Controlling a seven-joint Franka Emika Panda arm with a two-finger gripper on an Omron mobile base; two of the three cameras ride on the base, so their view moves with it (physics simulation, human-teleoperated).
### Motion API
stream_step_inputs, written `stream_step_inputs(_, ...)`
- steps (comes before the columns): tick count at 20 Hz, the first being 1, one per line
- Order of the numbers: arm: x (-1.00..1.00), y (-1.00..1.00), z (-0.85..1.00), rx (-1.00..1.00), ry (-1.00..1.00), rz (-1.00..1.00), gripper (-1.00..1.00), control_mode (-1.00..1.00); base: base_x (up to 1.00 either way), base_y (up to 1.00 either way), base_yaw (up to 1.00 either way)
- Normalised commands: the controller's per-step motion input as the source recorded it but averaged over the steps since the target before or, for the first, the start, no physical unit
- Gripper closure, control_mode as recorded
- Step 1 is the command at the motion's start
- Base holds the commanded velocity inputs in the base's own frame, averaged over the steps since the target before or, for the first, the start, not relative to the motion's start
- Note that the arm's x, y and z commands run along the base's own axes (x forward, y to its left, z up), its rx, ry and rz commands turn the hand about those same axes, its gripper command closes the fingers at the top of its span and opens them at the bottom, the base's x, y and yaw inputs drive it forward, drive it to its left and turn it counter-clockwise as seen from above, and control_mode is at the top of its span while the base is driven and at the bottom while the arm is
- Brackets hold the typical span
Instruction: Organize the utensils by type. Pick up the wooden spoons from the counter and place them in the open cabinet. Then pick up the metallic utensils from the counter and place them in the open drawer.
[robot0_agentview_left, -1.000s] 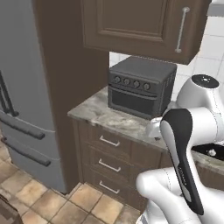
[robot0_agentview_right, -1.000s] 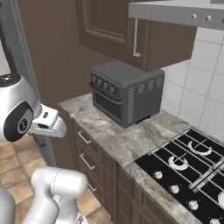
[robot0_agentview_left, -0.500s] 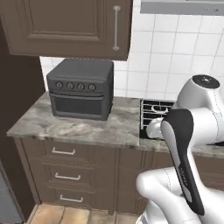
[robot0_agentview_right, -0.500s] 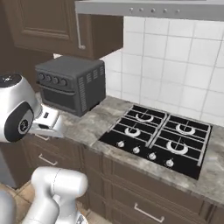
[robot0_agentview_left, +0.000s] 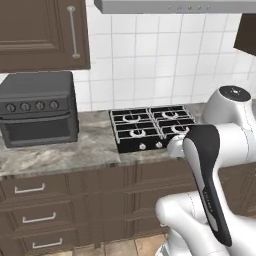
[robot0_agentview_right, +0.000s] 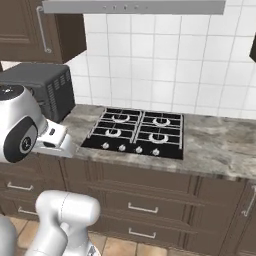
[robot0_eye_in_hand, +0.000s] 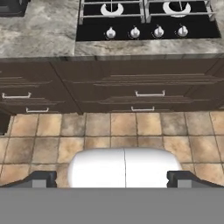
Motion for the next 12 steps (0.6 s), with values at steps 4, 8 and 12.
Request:
stream_step_inputs(4,0.0,0.0,0.0,0.0,0.0,0.0,-1.0,1.0,-0.07,-0.09,-0.32)
stream_step_inputs(8,0.0,0.0,0.0,0.0,0.0,0.0,-1.0,1.0,0.15,-0.14,-0.01)
stream_step_inputs(12,0.0,0.0,0.0,0.0,0.0,0.0,-1.0,1.0,0.12,-0.25,0.0)
